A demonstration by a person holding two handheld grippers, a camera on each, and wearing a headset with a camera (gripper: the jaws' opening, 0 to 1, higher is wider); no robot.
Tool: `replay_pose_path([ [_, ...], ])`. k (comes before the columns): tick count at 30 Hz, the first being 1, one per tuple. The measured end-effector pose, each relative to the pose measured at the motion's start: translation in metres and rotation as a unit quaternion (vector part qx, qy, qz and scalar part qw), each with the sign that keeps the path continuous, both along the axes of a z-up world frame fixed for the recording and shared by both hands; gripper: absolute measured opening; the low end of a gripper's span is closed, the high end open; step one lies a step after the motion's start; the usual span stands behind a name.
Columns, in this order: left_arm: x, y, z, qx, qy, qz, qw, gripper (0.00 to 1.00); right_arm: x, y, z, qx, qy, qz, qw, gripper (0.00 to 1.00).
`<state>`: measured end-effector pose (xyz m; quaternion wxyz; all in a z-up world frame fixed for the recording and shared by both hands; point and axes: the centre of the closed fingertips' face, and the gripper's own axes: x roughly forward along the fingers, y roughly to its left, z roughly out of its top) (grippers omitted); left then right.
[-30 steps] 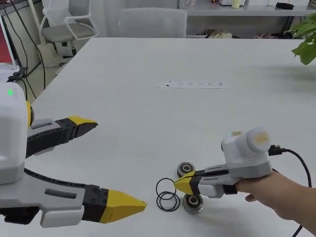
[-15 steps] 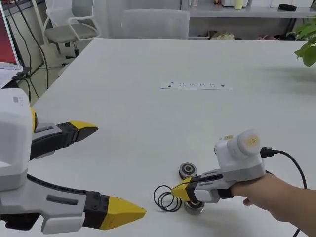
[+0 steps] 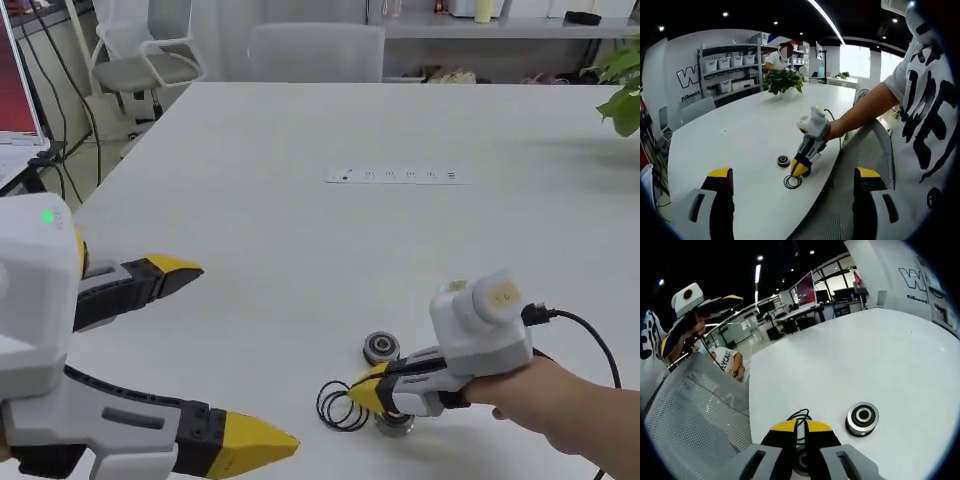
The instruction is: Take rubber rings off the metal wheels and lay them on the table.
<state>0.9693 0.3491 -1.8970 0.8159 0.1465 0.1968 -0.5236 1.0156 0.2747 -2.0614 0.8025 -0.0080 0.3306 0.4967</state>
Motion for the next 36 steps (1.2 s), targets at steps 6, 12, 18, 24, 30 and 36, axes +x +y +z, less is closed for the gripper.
replay_pose_path([
  [6,0.002,0.000,0.001,-0.001,0.000,0.001,1.0000,0.99,0.005,-0.004,0.003,0.000,-0.013,-0.009,0.9999,0.10],
  [12,0.003,-0.002,0.007,-0.018,0.010,0.005,0.9998,0.98,0.010,-0.007,0.011,0.011,-0.022,-0.021,0.9995,0.17],
  [18,0.004,-0.002,0.006,-0.011,0.007,0.005,0.9999,0.98,0.013,-0.010,0.018,0.023,-0.030,-0.033,0.9988,0.20],
  [24,0.004,-0.004,0.004,-0.008,0.010,0.002,0.9999,0.97,0.019,-0.015,0.027,0.036,-0.038,-0.047,0.9975,0.22],
  [30,0.008,-0.008,0.007,-0.009,0.007,0.001,0.9999,0.97,0.024,-0.017,0.034,0.046,-0.045,-0.058,0.9962,0.24],
  [36,0.015,-0.013,0.009,-0.006,0.002,-0.002,1.0000,0.97,0.029,-0.021,0.038,0.049,-0.050,-0.065,0.9954,0.26],
])
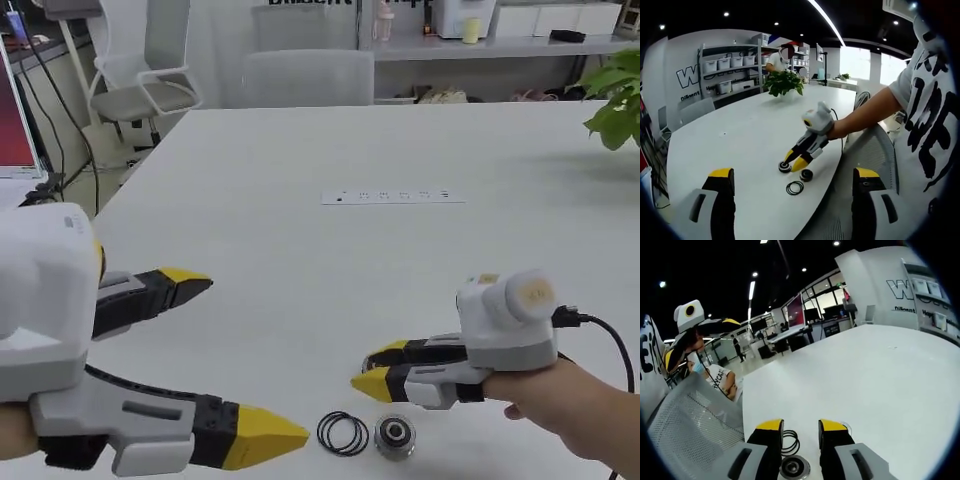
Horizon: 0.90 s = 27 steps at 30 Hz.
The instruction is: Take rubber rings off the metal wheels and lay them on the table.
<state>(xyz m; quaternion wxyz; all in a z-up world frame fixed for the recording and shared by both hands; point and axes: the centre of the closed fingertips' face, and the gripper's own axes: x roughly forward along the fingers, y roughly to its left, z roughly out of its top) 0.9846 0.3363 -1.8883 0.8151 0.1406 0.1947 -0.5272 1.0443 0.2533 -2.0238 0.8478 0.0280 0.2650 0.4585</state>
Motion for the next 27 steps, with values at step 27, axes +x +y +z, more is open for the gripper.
replay_pose_path([
  [27,0.045,-0.034,-0.021,0.022,0.000,-0.036,0.9991,0.95,0.016,-0.035,0.002,-0.002,-0.008,-0.044,0.9990,0.29],
])
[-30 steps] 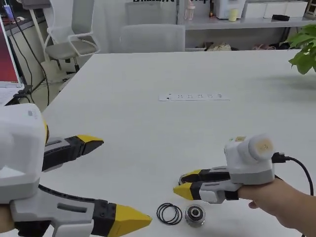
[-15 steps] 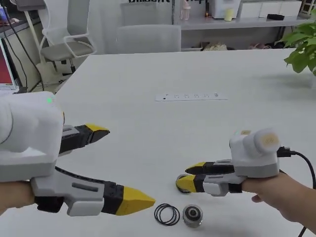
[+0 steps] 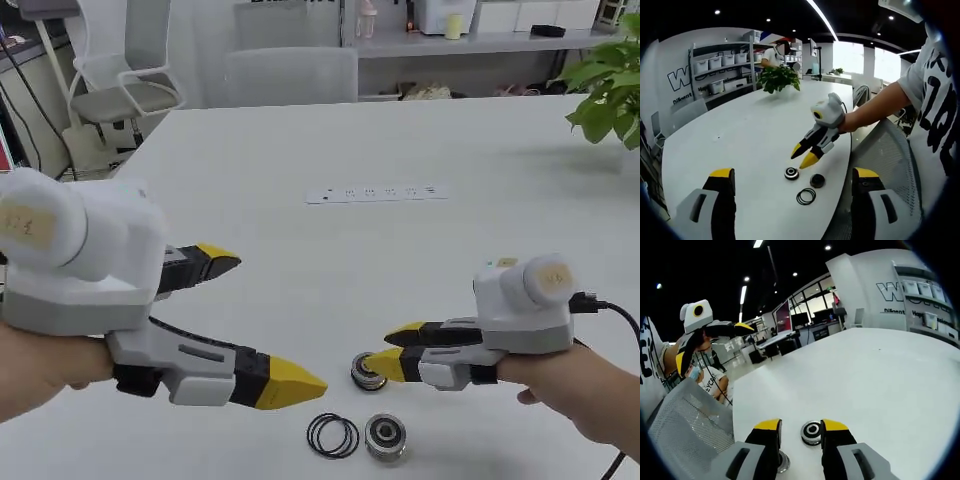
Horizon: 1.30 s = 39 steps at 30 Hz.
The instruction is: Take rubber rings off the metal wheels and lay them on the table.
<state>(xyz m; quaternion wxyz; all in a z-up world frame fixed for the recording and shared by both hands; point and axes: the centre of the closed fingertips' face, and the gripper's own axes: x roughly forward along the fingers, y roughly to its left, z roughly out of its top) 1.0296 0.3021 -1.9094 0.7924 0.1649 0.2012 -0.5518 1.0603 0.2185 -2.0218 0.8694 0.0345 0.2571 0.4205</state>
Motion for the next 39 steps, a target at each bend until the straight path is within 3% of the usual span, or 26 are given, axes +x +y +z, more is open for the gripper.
replay_pose_path([
  [12,0.020,-0.013,-0.031,0.024,0.011,-0.015,0.9995,0.94,0.005,-0.015,-0.007,-0.010,0.003,-0.015,0.9998,0.29],
  [22,0.035,-0.024,-0.052,0.024,0.026,-0.016,0.9992,0.88,0.007,-0.022,-0.012,-0.015,0.004,-0.024,0.9996,0.29],
  [39,0.051,-0.039,-0.088,0.051,0.025,-0.032,0.9979,0.77,0.008,-0.027,-0.017,-0.023,0.004,-0.029,0.9993,0.29],
])
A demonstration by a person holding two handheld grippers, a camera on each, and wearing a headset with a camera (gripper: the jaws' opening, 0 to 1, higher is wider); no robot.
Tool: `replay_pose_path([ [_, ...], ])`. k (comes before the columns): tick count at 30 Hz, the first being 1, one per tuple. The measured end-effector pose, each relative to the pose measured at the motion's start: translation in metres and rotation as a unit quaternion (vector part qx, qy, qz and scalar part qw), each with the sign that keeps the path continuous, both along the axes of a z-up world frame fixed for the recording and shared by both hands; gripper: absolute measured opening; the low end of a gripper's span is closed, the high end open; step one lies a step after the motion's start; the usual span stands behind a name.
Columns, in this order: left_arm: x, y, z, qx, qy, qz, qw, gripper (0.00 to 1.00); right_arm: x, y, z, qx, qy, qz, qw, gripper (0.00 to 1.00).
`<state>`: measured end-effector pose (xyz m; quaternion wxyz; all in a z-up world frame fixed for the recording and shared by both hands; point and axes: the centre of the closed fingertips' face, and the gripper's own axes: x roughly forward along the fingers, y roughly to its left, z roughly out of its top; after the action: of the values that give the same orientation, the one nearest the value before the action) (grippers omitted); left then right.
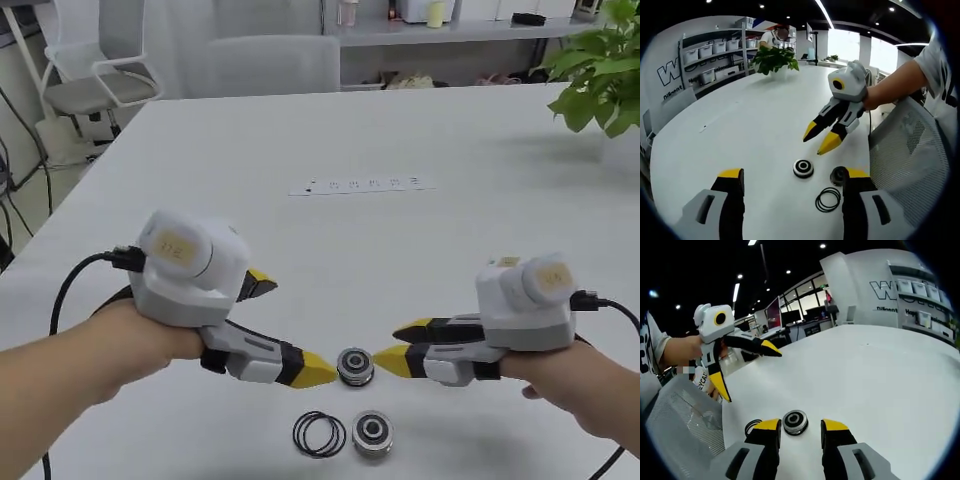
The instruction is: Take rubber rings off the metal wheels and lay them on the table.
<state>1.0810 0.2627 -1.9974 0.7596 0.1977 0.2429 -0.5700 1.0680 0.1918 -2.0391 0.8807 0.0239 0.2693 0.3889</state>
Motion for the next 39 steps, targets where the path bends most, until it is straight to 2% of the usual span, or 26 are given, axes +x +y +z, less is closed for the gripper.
replay_pose_path([
  [6,0.003,-0.002,-0.012,0.012,0.005,-0.002,0.9999,0.75,0.000,0.000,-0.003,-0.002,0.003,0.000,1.0000,0.29],
  [14,0.003,-0.008,-0.024,0.016,0.009,-0.007,0.9998,0.69,-0.002,0.000,-0.008,-0.006,0.006,0.001,1.0000,0.29],
  [20,0.000,-0.010,-0.035,0.023,0.017,-0.012,0.9995,0.64,-0.003,0.001,-0.011,-0.011,0.006,0.006,0.9999,0.29],
  [26,-0.003,-0.016,-0.041,0.024,0.016,-0.022,0.9993,0.50,-0.005,0.003,-0.014,-0.017,0.007,0.013,0.9997,0.29],
  [31,-0.006,-0.024,-0.044,0.021,0.019,-0.028,0.9992,0.47,-0.005,0.004,-0.016,-0.018,0.008,0.014,0.9997,0.29],
  [39,-0.013,-0.033,-0.051,0.031,0.018,-0.045,0.9983,0.38,-0.007,0.004,-0.017,-0.017,0.011,0.015,0.9997,0.29],
])
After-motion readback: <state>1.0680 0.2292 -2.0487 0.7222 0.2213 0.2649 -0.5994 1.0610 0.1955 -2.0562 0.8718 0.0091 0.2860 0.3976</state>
